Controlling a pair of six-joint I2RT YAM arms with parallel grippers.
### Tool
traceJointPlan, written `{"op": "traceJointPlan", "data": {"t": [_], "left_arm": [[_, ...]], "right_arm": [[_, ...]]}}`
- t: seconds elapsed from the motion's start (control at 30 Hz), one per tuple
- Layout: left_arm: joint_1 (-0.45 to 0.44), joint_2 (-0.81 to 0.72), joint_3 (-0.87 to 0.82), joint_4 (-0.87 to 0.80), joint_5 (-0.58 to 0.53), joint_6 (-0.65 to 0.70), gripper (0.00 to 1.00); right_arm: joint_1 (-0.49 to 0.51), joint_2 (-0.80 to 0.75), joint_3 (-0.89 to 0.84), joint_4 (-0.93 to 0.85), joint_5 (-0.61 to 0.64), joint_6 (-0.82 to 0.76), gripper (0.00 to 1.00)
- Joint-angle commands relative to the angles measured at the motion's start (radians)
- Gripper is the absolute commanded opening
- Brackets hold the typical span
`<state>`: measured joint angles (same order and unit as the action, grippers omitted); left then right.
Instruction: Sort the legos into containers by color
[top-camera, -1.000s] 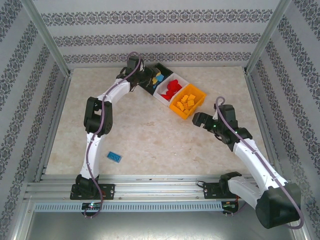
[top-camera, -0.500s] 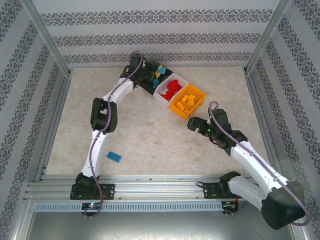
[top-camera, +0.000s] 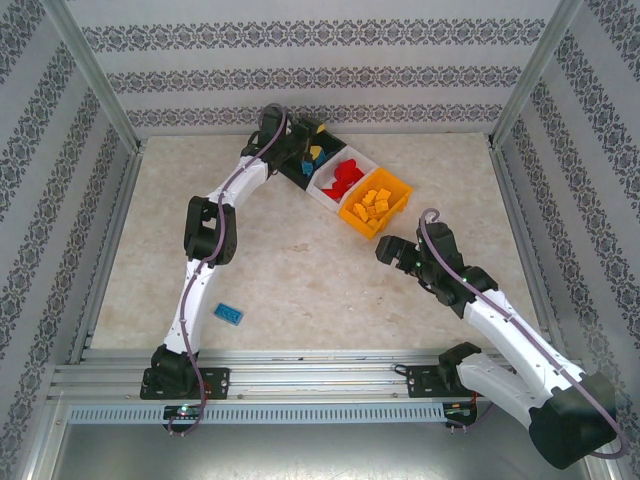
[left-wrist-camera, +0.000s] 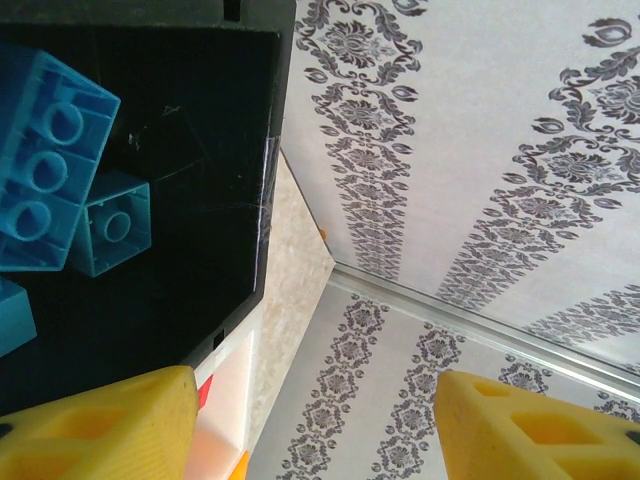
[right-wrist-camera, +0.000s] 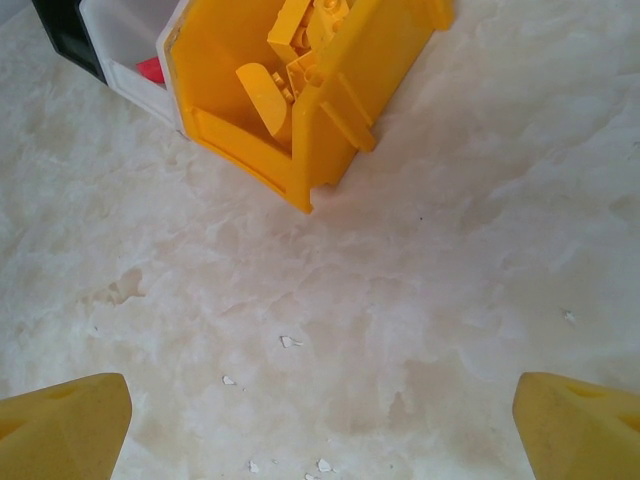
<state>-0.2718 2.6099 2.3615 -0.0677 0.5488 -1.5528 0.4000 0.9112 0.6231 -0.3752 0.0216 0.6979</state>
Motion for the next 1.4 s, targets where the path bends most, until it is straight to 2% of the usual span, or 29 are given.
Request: {"op": "traceJointPlan", "data": {"t": [0.0, 0.37, 0.83, 1.2, 1.37], "left_arm": [[0.015, -0.001, 0.036, -0.027, 0.003, 0.0, 0.65], [0.031, -0.111, -0.029, -0.106, 0.022, 0.146, 0.67], [0.083, -0.384, -0.521, 0.116, -0.004, 0.136, 0.67], [0.151, -0.551, -0.775, 0.217, -0.01, 0.128, 0.67], [0.206, -0.668, -0.95, 0.253, -0.01, 0.135, 0.67]], "right_arm": [[0.012, -0.003, -0.014, -0.007, 0.028, 0.012, 0.98], [0.017, 0.057, 0.02, 0.022, -0.009, -0.018, 0.98], [0.065, 0.177, 0.086, 0.075, -0.075, -0.064, 0.98], [0.121, 0.322, 0.171, 0.144, -0.133, -0.112, 0.98], [0.154, 0.422, 0.238, 0.168, -0.178, -0.128, 0.98]]}}
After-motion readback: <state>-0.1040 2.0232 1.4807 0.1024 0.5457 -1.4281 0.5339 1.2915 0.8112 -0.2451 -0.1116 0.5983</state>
